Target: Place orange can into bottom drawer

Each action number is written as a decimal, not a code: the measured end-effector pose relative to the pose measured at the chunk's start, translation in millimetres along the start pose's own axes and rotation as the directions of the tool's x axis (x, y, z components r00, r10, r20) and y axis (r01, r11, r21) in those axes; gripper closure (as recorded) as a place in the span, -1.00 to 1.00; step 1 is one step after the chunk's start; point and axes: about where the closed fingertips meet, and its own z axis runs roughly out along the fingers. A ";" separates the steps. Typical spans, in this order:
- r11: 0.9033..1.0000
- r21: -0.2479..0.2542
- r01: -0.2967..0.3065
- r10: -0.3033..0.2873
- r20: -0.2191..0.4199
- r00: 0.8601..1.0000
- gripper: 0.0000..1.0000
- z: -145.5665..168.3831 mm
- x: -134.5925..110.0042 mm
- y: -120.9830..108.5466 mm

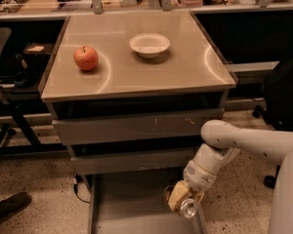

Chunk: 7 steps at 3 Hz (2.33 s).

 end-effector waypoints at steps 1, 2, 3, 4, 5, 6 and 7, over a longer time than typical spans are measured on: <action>1.000 -0.026 0.013 -0.013 -0.017 1.000 1.00 13.1 -3.2 -0.6; 0.991 -0.134 0.007 -0.007 0.005 1.000 1.00 51.6 -23.7 -1.1; 0.963 -0.270 -0.015 0.039 0.082 0.996 1.00 79.7 -50.9 -12.7; 0.920 -0.389 -0.054 0.106 0.114 0.988 1.00 99.7 -67.8 -28.2; 0.914 -0.400 -0.063 0.113 0.102 0.988 1.00 107.0 -67.6 -30.0; 0.899 -0.433 -0.064 0.114 0.092 0.989 1.00 124.7 -74.1 -31.2; 0.870 -0.486 -0.084 0.143 0.085 0.986 1.00 163.0 -98.1 -34.8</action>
Offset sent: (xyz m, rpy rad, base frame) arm -0.0074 0.0743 -0.1079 0.2513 0.0992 -0.1575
